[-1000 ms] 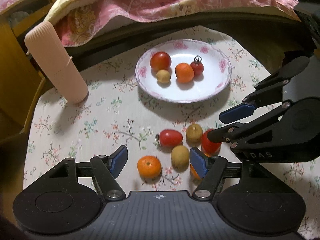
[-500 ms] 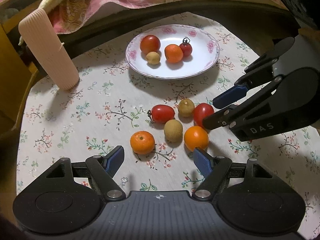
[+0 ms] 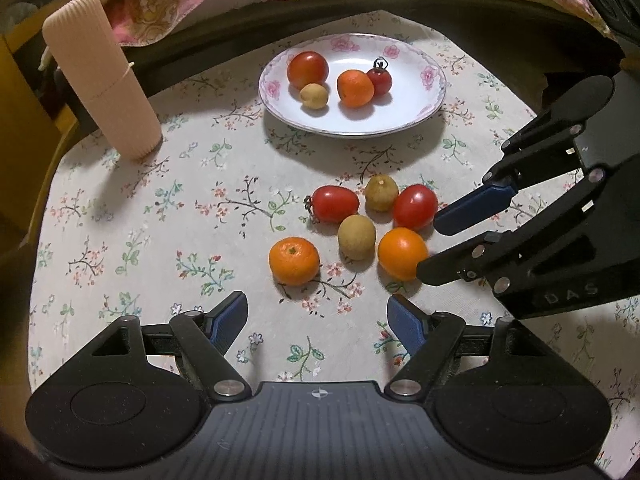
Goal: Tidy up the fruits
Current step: 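Move both open tools back over the remaining fruits, then grasp an orange tomato with the right tool while the left tool grasps a mandarin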
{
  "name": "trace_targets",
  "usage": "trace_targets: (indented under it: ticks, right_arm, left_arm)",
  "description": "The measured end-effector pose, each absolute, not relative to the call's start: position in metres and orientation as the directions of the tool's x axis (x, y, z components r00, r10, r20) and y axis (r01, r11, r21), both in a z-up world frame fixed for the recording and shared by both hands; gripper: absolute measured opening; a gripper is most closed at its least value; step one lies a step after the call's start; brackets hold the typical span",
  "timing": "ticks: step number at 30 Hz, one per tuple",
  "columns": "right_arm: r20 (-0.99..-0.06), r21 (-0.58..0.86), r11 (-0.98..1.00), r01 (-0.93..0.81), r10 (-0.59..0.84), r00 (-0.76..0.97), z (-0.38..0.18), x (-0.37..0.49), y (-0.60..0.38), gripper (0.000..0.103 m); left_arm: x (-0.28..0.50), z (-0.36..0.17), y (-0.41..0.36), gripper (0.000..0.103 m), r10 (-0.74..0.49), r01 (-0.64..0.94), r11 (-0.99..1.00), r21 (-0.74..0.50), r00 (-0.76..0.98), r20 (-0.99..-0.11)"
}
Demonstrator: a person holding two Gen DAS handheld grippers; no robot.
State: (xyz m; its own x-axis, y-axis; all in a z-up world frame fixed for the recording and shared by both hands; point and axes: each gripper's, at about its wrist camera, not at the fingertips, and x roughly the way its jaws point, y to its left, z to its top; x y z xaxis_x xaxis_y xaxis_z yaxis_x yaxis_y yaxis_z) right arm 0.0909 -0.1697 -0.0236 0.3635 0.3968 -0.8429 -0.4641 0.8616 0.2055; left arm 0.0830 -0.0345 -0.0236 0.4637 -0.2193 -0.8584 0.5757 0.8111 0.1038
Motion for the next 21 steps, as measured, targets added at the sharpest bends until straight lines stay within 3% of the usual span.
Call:
trace_targets:
  ticks: [21]
  right_arm:
    - [-0.852,0.257,0.872,-0.416,0.408,0.329,-0.034,0.098,-0.165,0.033]
  left_arm:
    - [0.079,-0.026,-0.03,0.083,-0.244,0.599,0.798,0.071,0.429,-0.87]
